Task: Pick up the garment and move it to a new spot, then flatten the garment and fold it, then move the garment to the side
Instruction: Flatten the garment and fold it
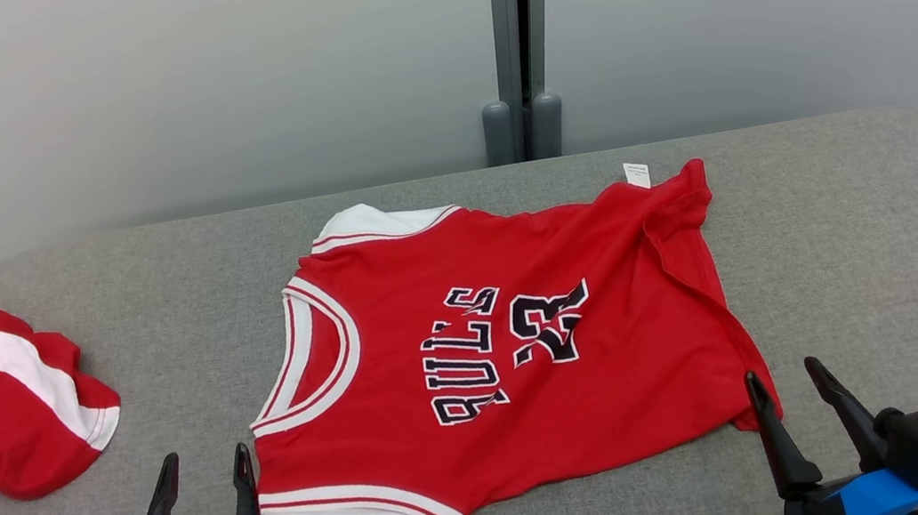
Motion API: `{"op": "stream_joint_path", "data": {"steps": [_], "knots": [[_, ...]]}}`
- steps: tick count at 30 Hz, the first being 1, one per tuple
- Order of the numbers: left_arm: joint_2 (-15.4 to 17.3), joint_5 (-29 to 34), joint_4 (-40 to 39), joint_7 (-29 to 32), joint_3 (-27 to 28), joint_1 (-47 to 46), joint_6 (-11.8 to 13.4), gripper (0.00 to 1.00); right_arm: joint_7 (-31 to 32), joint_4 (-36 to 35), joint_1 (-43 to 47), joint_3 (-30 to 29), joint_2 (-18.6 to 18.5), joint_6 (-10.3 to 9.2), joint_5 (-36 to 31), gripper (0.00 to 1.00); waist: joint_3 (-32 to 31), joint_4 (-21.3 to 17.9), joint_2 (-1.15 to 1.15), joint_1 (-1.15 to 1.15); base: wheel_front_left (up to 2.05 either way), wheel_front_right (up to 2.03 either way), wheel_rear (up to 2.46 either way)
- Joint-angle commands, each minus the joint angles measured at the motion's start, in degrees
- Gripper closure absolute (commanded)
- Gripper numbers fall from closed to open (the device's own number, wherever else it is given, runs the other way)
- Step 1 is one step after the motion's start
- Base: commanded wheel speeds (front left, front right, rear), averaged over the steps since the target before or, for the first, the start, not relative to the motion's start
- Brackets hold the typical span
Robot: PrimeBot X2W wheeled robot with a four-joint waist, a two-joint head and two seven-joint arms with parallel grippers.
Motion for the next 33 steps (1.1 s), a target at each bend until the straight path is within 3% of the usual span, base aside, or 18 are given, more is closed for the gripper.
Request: {"op": "stream_joint_path", "data": {"steps": [1,22,33], "knots": [[0.11,0.13,0.04,-0.14,0.05,0.36,-0.07,0.0,-0.03,0.06,0.74,-0.21,-0.01,0.01,-0.17,0.0,-0.02,0.09,0.0,0.0,0.0,0.0,0.0],[0.17,0.36,1.2,-0.14,-0.52,0.53,-0.07,0.0,-0.03,2.5,-0.08,-0.54,-0.01,0.01,0.43,0.0,-0.21,0.07,0.0,0.0,0.0,0.0,0.0],[2.0,-1.11,6.62,-0.14,-4.42,-1.68,-0.07,0.0,-0.03,10.06,-6.6,-4.71,-0.04,0.01,-3.08,0.0,2.17,-0.41,0.0,0.0,0.0,0.0,0.0]]}}
